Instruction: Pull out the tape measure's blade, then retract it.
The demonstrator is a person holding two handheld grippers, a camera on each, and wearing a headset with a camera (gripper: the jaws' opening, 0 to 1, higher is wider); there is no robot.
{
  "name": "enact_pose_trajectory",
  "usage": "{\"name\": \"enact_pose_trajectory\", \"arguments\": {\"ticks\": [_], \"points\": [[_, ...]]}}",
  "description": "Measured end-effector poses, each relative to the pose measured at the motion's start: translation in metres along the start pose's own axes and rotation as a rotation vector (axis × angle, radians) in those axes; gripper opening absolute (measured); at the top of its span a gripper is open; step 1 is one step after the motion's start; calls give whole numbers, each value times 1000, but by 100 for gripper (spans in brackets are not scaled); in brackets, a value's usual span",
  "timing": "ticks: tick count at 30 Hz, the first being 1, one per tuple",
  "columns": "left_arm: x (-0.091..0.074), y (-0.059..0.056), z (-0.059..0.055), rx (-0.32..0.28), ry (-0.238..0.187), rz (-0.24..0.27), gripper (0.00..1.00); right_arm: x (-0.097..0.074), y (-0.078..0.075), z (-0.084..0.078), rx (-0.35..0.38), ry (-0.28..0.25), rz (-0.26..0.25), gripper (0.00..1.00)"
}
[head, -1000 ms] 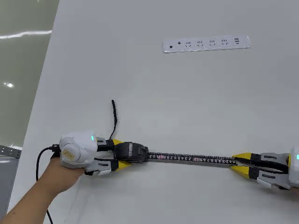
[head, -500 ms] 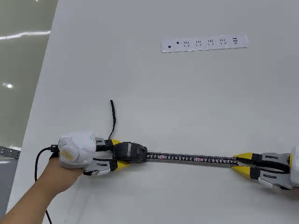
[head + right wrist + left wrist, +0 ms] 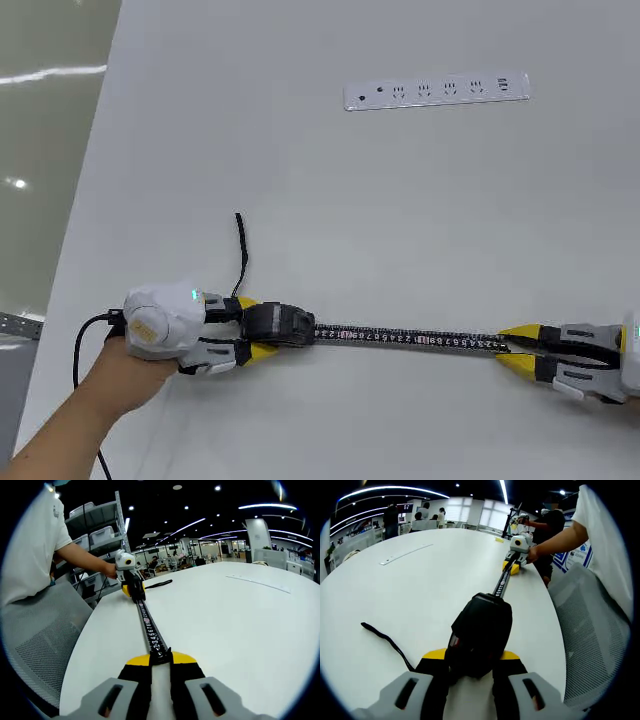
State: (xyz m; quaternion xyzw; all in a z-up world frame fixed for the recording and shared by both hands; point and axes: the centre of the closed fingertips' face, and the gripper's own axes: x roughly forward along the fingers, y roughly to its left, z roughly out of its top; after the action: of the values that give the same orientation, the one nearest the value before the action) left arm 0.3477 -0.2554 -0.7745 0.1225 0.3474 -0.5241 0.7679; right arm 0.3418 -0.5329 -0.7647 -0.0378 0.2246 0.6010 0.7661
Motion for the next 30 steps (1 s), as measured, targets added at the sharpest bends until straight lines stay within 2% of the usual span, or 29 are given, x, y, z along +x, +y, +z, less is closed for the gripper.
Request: {"name": "enact_pose_trajectory", "arguments": {"ticks": [12, 21, 25, 27, 30], "points": [[0, 0, -1, 2, 2, -2, 30, 0, 1, -1, 3, 1, -5, 12], [2, 0, -2, 22, 33, 25, 33, 1, 0, 0, 38, 11, -14, 14], [2, -1, -2, 28, 37, 21, 34, 3, 0, 1, 44, 8, -15, 17], [3, -1, -3, 42, 47, 24, 38, 3, 0, 1, 45, 9, -17, 18], [3, 0, -6, 44, 60, 28, 41, 5, 0, 6, 58, -8, -21, 26]]}}
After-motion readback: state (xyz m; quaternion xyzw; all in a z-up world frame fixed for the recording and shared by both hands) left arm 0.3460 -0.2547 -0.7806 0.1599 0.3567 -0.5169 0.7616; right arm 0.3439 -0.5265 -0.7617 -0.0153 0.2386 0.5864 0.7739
